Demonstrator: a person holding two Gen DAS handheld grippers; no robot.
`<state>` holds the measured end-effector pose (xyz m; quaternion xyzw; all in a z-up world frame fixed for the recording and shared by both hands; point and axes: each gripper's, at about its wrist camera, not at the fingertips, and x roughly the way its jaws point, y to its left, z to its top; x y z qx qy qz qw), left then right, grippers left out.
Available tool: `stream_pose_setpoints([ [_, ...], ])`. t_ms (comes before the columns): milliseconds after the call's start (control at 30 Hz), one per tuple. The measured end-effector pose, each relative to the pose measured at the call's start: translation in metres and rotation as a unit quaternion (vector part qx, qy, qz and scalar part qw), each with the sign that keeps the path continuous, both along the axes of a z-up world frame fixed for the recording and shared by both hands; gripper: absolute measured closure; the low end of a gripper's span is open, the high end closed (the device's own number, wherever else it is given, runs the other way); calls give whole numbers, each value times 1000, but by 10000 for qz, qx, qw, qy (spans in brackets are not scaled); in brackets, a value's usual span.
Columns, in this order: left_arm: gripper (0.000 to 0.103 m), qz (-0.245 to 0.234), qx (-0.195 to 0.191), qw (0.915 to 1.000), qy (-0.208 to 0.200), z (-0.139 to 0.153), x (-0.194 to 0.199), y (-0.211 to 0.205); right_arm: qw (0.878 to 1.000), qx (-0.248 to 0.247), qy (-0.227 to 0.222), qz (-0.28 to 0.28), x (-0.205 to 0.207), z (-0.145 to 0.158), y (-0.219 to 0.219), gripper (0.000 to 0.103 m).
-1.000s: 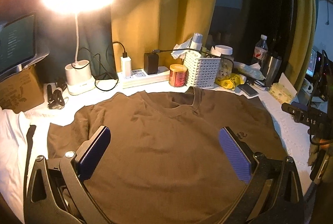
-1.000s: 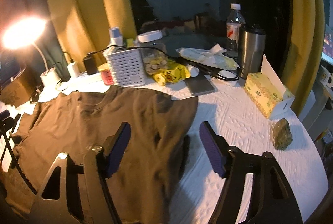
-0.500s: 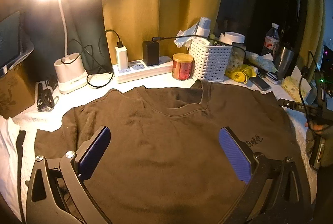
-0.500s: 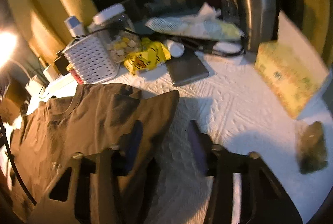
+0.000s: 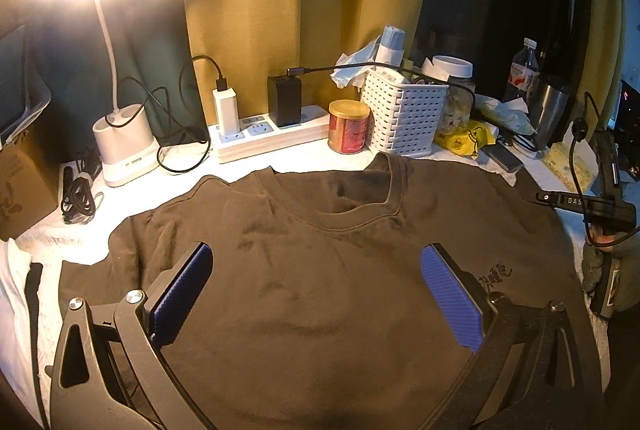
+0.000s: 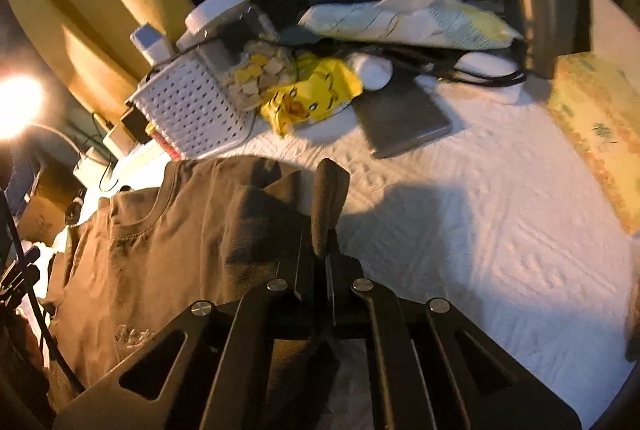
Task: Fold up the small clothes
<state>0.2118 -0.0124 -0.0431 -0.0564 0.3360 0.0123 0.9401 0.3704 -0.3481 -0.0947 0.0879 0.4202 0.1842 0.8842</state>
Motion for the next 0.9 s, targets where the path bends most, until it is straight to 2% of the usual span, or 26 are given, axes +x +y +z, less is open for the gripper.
stream_pose_setpoints([
  [267,1,16,76,9999,-120,7,-11,5,9969,-229,-434,-612,-21,28,-24,98],
  [367,1,-1,8,9998,-200,11,-18,11,9950,-326,-596,-734,-34,40,-19,98],
  [500,1,56,-64,9995,-315,15,-30,22,9892,-701,-885,-936,-49,56,-8,98],
  [567,1,107,-92,9993,-336,15,-35,29,9886,-690,-914,-979,-54,61,-4,98],
  [900,1,351,-226,9983,-403,10,-60,64,9905,-908,-976,-343,-63,63,66,98],
])
